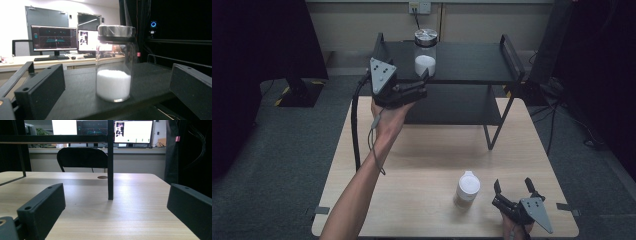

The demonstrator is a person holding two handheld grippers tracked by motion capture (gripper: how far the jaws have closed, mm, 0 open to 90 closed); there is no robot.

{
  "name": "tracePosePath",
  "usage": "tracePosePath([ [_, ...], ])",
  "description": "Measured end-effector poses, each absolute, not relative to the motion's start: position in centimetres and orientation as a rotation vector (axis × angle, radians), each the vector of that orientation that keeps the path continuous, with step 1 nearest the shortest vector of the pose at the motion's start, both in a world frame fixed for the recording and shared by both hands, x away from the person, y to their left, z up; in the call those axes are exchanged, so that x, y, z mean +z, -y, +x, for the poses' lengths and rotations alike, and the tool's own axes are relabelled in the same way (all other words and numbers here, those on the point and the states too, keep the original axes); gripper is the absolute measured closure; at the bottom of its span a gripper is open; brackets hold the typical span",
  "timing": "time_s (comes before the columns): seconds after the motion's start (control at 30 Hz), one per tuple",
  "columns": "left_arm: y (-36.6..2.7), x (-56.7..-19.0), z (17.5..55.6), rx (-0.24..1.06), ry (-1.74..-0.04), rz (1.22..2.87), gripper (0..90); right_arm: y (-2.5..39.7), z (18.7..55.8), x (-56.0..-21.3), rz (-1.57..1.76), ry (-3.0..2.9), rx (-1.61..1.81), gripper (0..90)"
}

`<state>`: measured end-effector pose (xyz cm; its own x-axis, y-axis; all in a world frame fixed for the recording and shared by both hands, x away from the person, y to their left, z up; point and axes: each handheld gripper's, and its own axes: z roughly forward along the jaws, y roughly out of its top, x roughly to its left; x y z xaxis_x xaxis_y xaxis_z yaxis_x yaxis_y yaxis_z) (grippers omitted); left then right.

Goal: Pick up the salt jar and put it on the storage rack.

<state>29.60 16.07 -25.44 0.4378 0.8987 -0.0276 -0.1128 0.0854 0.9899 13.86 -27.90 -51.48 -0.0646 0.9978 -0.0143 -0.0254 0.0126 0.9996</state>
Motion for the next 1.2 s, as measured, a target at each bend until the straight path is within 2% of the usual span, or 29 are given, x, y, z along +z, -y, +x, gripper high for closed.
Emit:
tracePosePath([
  [0.27, -17.4, -29.0, 26.4, 0.912, -0.784, 1.224, 0.0, 27.9, 13.8, -51.5, 1.150, -1.244, 1.258, 0.2],
  [0.7, -18.5, -34.8, 21.5, 0.949, -0.854, 1.186, 0.0, 27.9, 13.8, -51.5, 1.148, -1.246, 1.260, 0.2],
  [1.2, -19.0, -43.9, 19.2, 0.964, -0.956, 1.207, 0.0, 27.9, 13.8, -51.5, 1.148, -1.246, 1.260, 0.2],
])
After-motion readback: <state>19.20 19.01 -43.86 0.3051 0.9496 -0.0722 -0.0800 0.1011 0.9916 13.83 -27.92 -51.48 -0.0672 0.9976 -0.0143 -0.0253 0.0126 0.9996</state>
